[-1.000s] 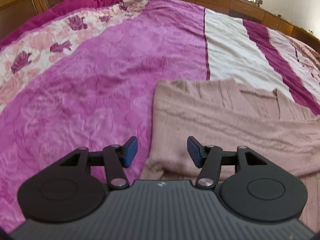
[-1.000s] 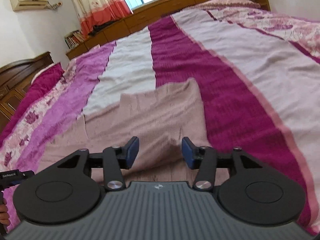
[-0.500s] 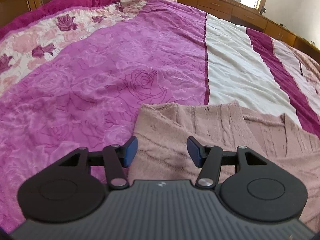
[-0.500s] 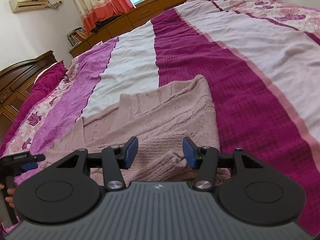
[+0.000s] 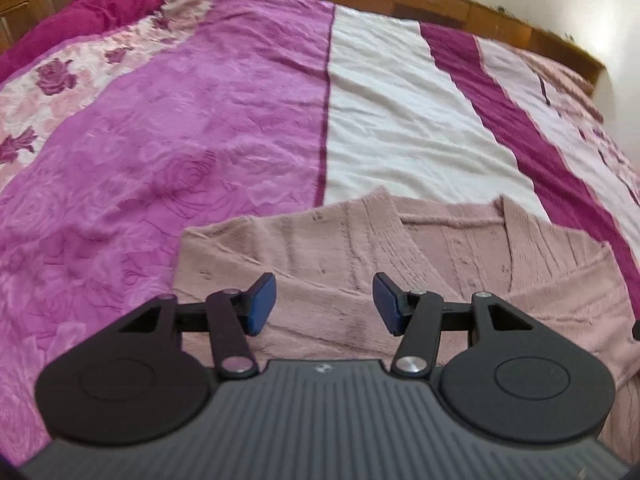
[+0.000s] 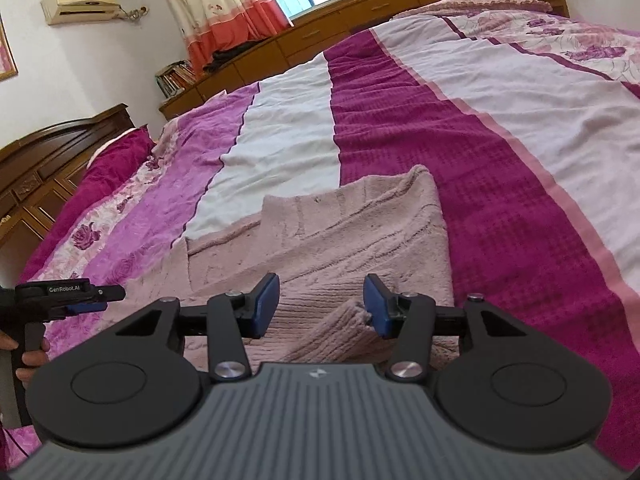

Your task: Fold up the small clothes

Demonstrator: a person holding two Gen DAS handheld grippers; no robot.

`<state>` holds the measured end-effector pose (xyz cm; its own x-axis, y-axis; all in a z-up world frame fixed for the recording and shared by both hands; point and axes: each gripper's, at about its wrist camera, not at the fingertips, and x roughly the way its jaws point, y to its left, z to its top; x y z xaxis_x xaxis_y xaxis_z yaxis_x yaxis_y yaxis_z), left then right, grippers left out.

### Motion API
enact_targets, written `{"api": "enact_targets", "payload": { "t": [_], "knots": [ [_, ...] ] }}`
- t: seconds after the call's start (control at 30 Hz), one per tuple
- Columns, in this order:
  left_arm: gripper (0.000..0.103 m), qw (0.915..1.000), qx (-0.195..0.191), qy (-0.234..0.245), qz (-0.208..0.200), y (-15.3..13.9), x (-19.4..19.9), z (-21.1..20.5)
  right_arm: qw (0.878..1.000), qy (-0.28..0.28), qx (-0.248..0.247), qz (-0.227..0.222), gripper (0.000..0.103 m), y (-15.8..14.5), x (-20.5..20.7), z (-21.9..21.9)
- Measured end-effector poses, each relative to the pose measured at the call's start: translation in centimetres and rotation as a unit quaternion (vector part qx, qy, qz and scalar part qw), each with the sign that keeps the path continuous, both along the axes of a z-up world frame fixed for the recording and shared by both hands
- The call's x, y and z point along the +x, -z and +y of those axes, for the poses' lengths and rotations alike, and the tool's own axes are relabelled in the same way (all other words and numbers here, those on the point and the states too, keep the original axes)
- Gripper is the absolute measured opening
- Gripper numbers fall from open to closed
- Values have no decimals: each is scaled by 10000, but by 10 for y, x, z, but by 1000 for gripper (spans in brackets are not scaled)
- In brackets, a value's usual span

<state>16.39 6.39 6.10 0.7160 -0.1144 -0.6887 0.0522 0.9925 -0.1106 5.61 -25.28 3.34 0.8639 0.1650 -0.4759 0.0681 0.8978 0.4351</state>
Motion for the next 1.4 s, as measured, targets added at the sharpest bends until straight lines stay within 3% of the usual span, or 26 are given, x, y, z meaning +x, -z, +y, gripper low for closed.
{"api": "enact_targets", "payload": {
  "t": [0.2, 0.3, 0.57, 0.63, 0.67, 0.7, 0.77, 0.8, 1.0, 1.1, 1.4],
  "knots": [
    [56, 9969, -184, -640, 418, 14, 21, 10, 9998, 80, 69, 153, 56, 13, 1, -1],
    [56, 9922, -469, -958, 647, 22, 32, 16, 9999, 44, 6, 116, 56, 17, 0, 1],
    [55, 9862, -764, -1285, 710, 20, 44, 17, 9998, 56, 159, 85, 56, 20, -1, -1],
    [55, 9864, -683, -1297, 742, 22, 45, 14, 9998, 55, 151, 82, 56, 20, -1, -1],
    [50, 9873, -548, -1277, 764, 24, 45, 11, 9999, 51, 134, 85, 56, 20, 0, -1],
    [36, 9880, -353, -1290, 779, 24, 45, 8, 9999, 54, 121, 81, 56, 21, -1, 0],
    [19, 9879, -135, -1337, 780, 26, 43, 4, 9999, 61, 86, 62, 55, 20, -2, 1],
    [11, 9877, -153, -1363, 749, 26, 41, 5, 9999, 70, 68, 54, 49, 20, -2, 1],
    [8, 9898, -191, -1387, 272, 20, 20, 8, 9999, 89, 20, 43, 27, 19, -6, 4],
    [8, 9886, -305, -1476, 24, 14, 12, 12, 9999, 144, -34, -59, 12, 16, -10, 4],
    [8, 9857, -388, -1591, -405, -5, 6, 15, 9931, -179, -805, -839, 8, -25, -11, 18]
  ]
}}
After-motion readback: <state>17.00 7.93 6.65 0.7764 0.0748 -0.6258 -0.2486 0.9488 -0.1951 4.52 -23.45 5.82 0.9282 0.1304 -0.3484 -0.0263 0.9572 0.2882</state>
